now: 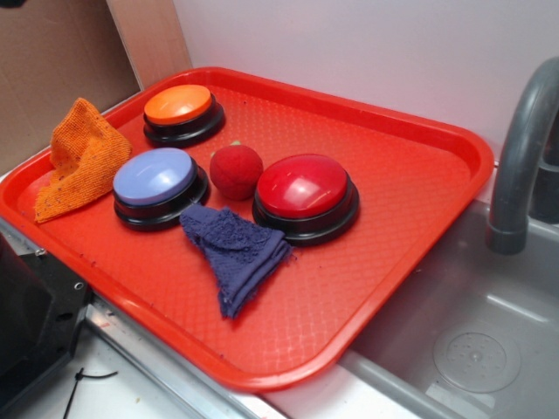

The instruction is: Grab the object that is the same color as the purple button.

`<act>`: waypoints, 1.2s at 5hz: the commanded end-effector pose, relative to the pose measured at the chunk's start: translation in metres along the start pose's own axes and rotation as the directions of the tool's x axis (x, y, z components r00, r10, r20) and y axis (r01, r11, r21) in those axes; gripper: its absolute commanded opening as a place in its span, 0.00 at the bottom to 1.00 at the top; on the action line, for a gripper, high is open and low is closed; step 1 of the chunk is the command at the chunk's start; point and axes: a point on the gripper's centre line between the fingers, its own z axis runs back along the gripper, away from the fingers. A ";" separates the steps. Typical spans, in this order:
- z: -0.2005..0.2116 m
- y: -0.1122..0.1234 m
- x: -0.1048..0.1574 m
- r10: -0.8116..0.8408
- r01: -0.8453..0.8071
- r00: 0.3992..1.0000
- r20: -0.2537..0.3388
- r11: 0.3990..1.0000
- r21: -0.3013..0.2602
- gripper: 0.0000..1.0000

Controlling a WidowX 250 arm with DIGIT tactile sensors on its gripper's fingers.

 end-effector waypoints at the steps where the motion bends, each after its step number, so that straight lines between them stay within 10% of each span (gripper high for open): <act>1: 0.000 0.000 0.000 0.000 0.000 1.000 0.000 1.000 0.000 1.00; 4: -0.064 -0.035 0.004 0.297 -0.289 0.948 0.113 0.954 -0.081 1.00; 6: -0.139 -0.072 0.031 0.497 -0.485 0.863 0.087 0.865 -0.125 1.00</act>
